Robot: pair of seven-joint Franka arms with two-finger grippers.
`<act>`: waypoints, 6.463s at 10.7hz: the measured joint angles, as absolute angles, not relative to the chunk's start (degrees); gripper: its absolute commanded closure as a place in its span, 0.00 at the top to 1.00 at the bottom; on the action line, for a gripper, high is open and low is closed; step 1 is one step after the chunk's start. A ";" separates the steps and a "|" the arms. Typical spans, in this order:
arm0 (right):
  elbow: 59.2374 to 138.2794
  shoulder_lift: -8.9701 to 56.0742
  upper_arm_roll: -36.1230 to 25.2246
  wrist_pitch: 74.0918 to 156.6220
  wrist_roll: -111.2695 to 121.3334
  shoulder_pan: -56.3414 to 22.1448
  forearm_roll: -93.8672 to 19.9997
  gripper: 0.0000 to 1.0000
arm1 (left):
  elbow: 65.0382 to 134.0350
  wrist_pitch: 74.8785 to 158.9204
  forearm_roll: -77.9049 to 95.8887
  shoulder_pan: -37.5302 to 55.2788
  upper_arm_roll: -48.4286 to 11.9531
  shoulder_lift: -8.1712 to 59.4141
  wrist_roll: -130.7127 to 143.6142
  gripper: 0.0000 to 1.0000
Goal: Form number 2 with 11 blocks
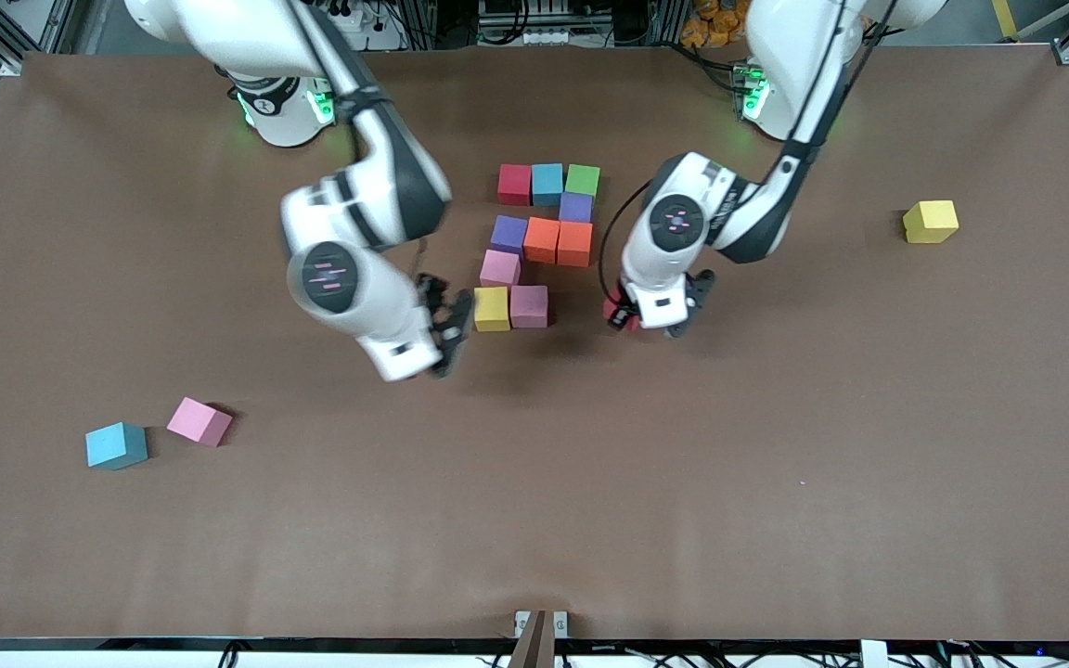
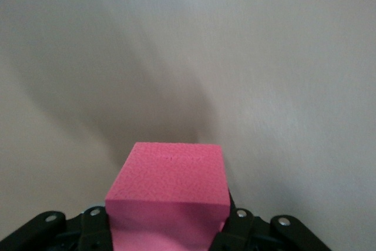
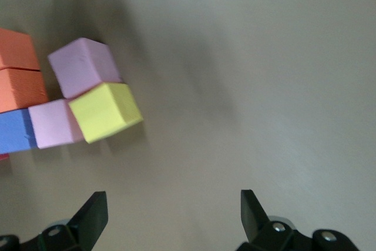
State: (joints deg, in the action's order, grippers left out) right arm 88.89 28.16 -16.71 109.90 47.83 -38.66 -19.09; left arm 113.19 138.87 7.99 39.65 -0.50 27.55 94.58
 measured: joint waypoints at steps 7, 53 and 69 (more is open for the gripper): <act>88.84 26.76 -31.58 108.98 45.43 -29.07 -19.75 1.00 | 106.21 139.06 7.99 40.58 -0.46 32.07 113.07 0.27; 97.03 0.47 0.19 94.55 -4.00 -0.10 -4.84 1.00 | 102.29 131.42 11.30 29.89 -11.76 26.80 99.32 1.00; 97.09 0.48 0.12 94.33 -4.00 -0.13 -4.79 1.00 | 99.57 106.14 -6.86 8.58 -12.82 3.04 29.72 1.00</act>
State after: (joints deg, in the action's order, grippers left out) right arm 97.09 0.48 0.12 94.33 -4.00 -0.13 -4.79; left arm 99.57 106.14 -6.86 8.58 -12.82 3.04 29.72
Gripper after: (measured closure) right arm 0.000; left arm 0.000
